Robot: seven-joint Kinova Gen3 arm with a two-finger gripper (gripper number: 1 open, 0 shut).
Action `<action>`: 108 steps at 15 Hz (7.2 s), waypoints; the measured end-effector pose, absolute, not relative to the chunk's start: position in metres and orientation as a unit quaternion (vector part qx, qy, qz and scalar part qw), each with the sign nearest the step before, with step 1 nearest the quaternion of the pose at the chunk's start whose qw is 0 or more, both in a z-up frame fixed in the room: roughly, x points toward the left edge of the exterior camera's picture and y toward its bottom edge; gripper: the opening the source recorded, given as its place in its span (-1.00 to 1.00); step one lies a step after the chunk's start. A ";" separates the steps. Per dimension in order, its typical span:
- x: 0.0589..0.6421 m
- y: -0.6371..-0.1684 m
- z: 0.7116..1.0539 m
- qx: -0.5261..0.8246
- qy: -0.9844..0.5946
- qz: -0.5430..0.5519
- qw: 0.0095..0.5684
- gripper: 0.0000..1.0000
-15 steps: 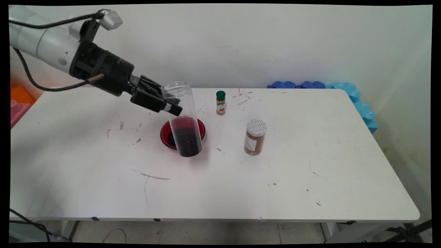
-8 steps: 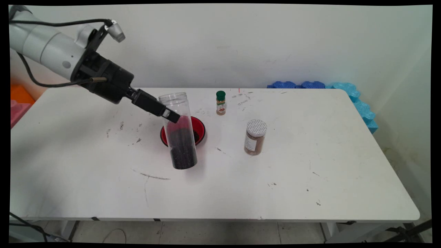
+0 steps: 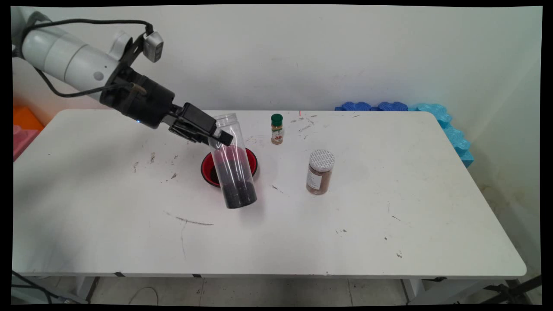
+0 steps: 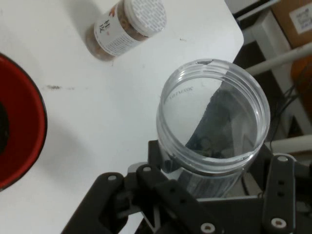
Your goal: Pour the black seasoning powder in the red bowl
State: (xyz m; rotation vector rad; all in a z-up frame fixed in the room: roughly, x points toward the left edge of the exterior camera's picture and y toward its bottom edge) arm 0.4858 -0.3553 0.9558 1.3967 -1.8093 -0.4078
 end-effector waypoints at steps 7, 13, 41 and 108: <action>0.495 -0.362 0.942 0.621 -0.658 -0.191 0.380 -1.00; 0.499 -0.364 0.936 0.660 -0.613 -0.219 0.375 -1.00; 0.502 -0.369 0.918 0.802 -0.331 -0.375 0.326 -1.00; 0.499 -0.387 0.861 0.831 -0.031 -0.491 0.257 -1.00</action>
